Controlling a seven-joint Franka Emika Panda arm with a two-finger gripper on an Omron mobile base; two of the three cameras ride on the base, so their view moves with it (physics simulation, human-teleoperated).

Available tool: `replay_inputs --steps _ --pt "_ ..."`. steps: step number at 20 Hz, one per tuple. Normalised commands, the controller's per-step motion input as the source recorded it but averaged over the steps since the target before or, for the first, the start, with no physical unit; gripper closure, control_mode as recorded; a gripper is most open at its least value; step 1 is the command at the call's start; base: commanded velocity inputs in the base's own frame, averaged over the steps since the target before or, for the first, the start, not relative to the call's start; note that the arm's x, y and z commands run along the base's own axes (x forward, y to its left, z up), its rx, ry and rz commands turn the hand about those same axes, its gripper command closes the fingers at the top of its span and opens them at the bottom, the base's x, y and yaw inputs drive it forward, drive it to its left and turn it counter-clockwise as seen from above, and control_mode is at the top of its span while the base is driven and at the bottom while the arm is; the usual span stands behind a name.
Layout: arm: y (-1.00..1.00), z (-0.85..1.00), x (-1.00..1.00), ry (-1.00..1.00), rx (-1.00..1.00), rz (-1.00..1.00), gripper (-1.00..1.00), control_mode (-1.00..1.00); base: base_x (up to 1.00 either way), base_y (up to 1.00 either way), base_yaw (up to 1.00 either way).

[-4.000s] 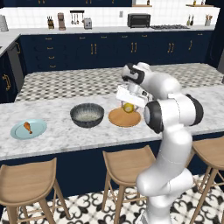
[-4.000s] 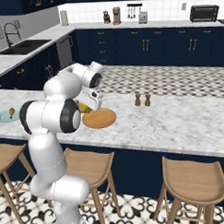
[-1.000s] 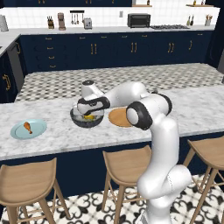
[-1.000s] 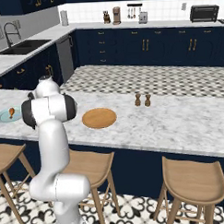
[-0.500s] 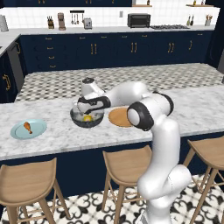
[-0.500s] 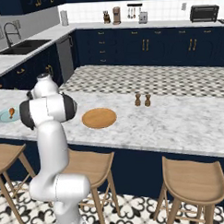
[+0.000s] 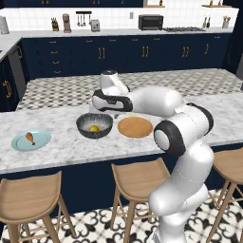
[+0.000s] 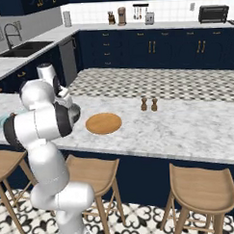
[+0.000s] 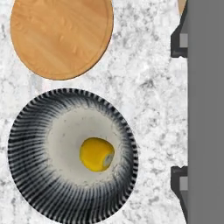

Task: Pick the chicken drumstick and lemon from their plates and place them in the bowl. Then put the bowl in the fridge.

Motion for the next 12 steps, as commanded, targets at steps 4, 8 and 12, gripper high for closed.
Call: replay_inputs --steps 4,8,12 --pt "-1.0 0.13 -1.0 0.0 0.0 0.13 -1.0 -1.0 0.0 0.0 0.0" --pt "-0.76 0.39 -1.0 -0.03 0.0 0.15 -1.0 -1.0 0.0 0.0 0.0" --pt "-0.69 0.46 -1.0 -0.14 0.0 0.19 -1.0 -1.0 0.0 0.0 0.0"
